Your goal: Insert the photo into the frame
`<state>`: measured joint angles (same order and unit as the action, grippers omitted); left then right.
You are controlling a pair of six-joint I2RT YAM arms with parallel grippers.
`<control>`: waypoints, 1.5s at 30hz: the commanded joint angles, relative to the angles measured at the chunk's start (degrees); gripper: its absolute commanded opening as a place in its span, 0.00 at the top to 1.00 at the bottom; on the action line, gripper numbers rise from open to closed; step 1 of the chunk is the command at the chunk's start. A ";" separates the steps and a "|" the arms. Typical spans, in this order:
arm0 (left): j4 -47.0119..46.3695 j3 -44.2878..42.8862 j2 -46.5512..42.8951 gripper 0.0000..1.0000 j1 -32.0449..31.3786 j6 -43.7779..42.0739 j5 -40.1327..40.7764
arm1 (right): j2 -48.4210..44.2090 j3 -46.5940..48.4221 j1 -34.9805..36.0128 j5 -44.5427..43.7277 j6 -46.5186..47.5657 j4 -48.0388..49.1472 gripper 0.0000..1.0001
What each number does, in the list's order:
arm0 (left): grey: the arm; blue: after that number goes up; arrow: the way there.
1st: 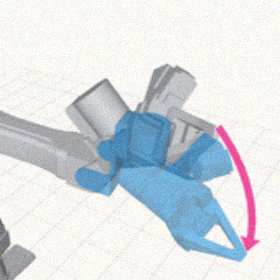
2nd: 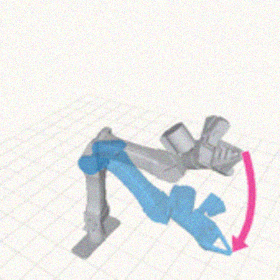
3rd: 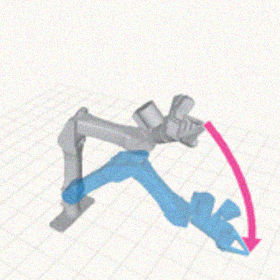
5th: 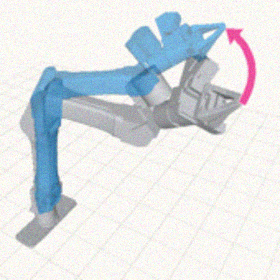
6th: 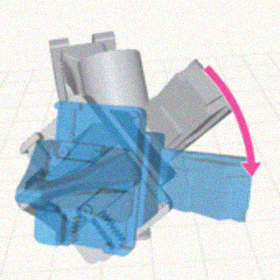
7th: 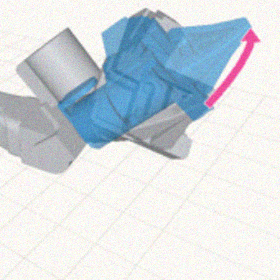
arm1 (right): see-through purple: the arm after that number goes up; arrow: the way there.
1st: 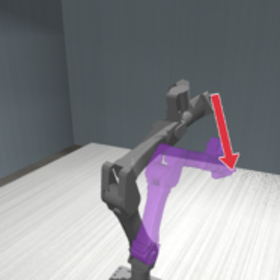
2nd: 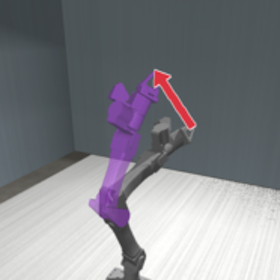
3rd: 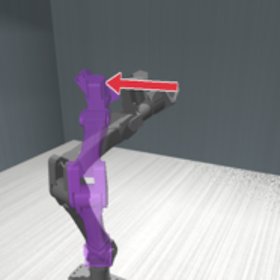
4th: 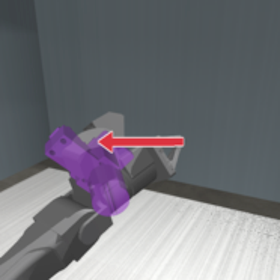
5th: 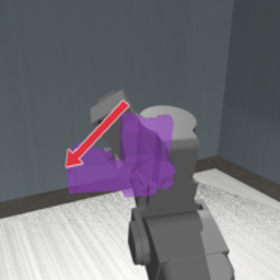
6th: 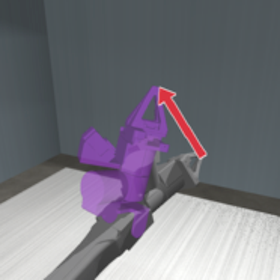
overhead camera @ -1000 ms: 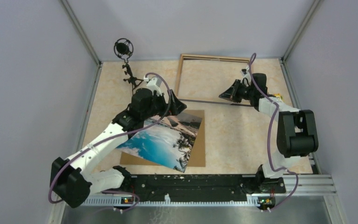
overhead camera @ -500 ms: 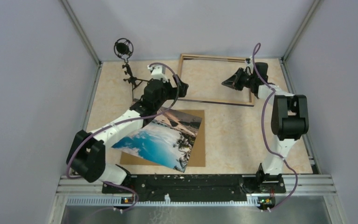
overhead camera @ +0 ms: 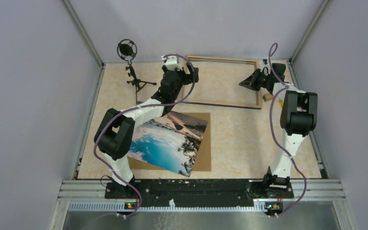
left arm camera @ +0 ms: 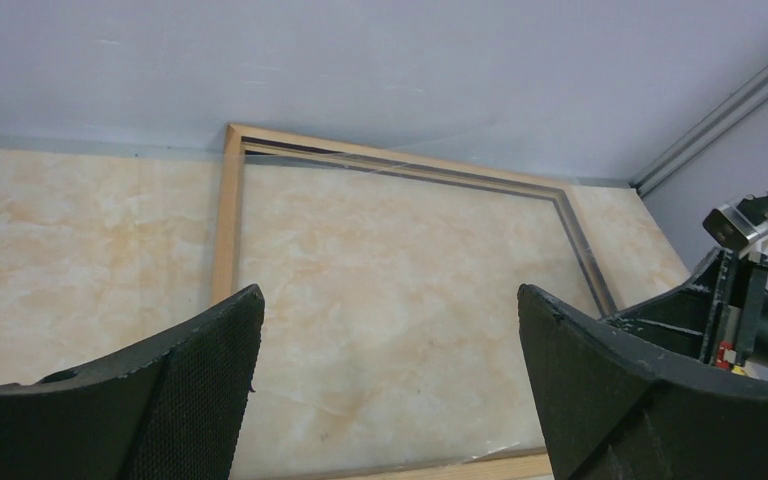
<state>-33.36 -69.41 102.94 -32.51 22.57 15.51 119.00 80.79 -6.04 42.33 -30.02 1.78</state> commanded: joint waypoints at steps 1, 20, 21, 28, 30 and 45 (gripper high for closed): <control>-4.19 1.14 2.17 0.02 5.17 3.76 -5.43 | 0.39 0.95 -0.73 1.62 1.30 5.75 1.00; 7.26 0.03 10.25 0.18 13.66 12.93 -17.76 | -3.30 -3.58 -4.64 0.38 2.30 7.42 1.00; 7.26 0.26 10.12 0.18 13.84 12.94 -17.79 | -3.36 -3.58 -4.82 0.56 2.61 7.04 1.00; 9.20 -2.23 12.32 0.23 14.71 11.98 -20.69 | -2.81 -4.82 -5.63 2.31 2.41 9.45 1.00; 8.85 -2.56 13.07 0.27 14.76 12.08 -21.26 | -2.45 -5.19 -5.64 3.00 1.53 10.94 1.00; 9.31 -4.11 16.80 0.34 14.76 15.53 -22.20 | -5.01 -8.84 -4.52 1.21 -0.48 12.54 1.00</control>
<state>-22.20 -71.90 119.28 -17.78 36.67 -5.61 119.46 73.12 -11.25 44.05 -31.09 11.27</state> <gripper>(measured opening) 0.626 0.004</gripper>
